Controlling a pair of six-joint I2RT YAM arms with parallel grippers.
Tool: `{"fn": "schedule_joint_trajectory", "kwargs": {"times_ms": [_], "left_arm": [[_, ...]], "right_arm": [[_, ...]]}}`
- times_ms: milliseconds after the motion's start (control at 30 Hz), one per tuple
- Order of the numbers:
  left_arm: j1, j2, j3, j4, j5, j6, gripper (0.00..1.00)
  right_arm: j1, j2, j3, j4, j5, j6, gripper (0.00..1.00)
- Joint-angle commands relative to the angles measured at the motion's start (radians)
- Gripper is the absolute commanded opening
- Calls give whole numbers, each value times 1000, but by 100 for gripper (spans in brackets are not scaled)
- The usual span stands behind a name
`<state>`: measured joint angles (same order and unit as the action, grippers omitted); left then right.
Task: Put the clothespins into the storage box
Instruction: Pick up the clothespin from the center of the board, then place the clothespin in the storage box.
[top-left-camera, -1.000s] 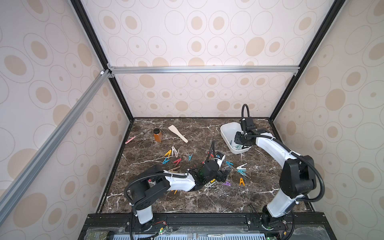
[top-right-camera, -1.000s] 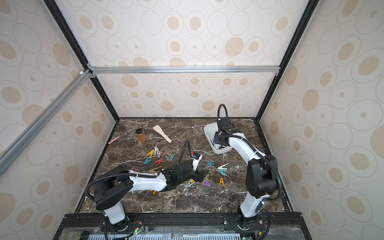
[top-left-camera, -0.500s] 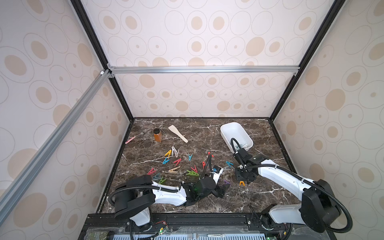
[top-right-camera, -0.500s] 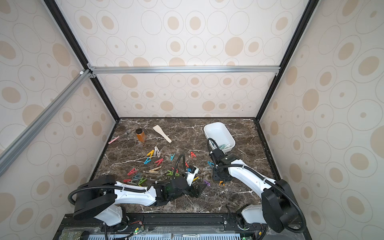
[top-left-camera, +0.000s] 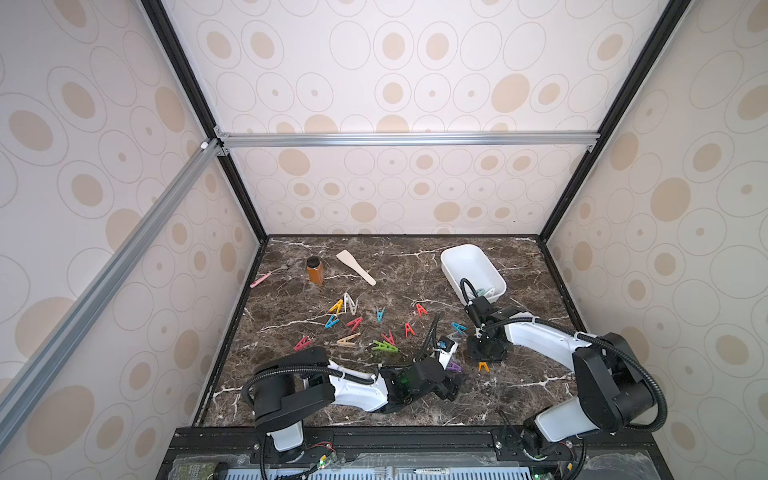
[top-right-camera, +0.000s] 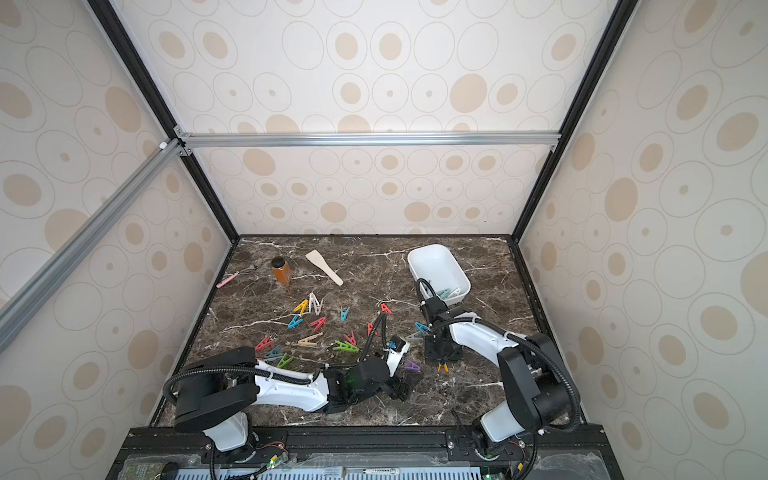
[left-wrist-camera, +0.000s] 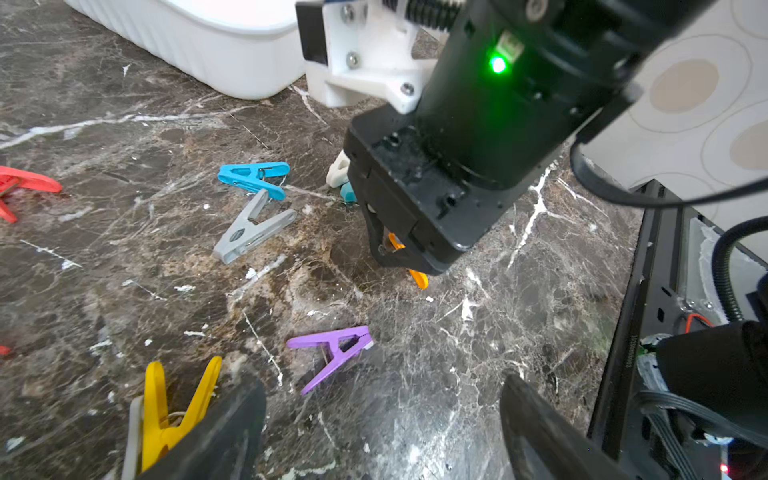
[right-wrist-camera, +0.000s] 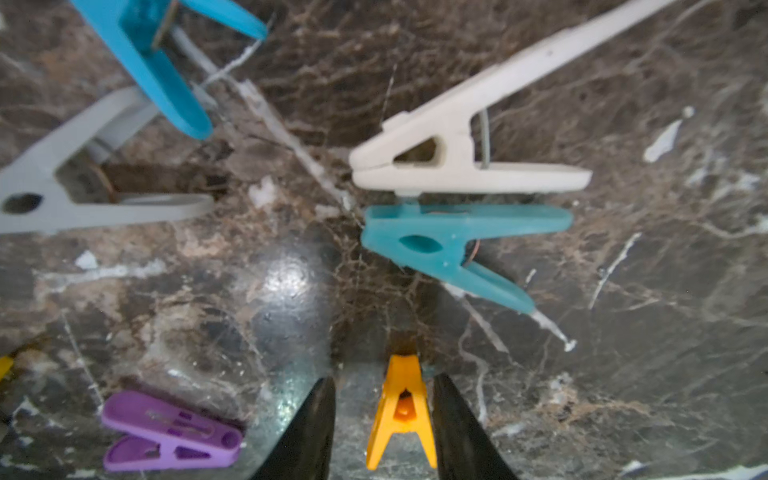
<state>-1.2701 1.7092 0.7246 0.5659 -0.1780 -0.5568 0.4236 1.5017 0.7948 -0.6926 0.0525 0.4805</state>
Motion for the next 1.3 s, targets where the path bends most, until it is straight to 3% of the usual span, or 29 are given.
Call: {"fn": "schedule_joint_trajectory", "kwargs": {"times_ms": [0,133,267,400,633,767,867,967,1100,1267], "left_arm": [[-1,4,23,13,-6,9,89],[-1,15,33,8,3,11,89],[0,9,34,0,-2,12,89],[15,-22,0,19,-17,-18,89],[89,-84,-62,43,14,-109,89],[121,-128,-85,52,-7,-87,89],[145,-137,-74,67,-26,-18,89],[168,-115,-31,105,24,94,88],[176,-23,74,110,63,199,89],[186,69,145,104,79,181,89]], "right_arm": [[-8,-7,-29,-14,6,-4,41],[-12,-33,-44,-14,8,-3,40],[-13,-20,-46,-10,-29,0,26],[-9,-37,-43,-16,-40,9,18],[40,-83,47,-42,-61,38,12],[37,-90,130,-24,-88,41,11],[-8,-50,251,-28,-93,8,10],[-80,-9,365,-15,-78,-2,7],[-190,41,431,84,-35,47,7],[-242,179,540,96,10,39,7]]}}
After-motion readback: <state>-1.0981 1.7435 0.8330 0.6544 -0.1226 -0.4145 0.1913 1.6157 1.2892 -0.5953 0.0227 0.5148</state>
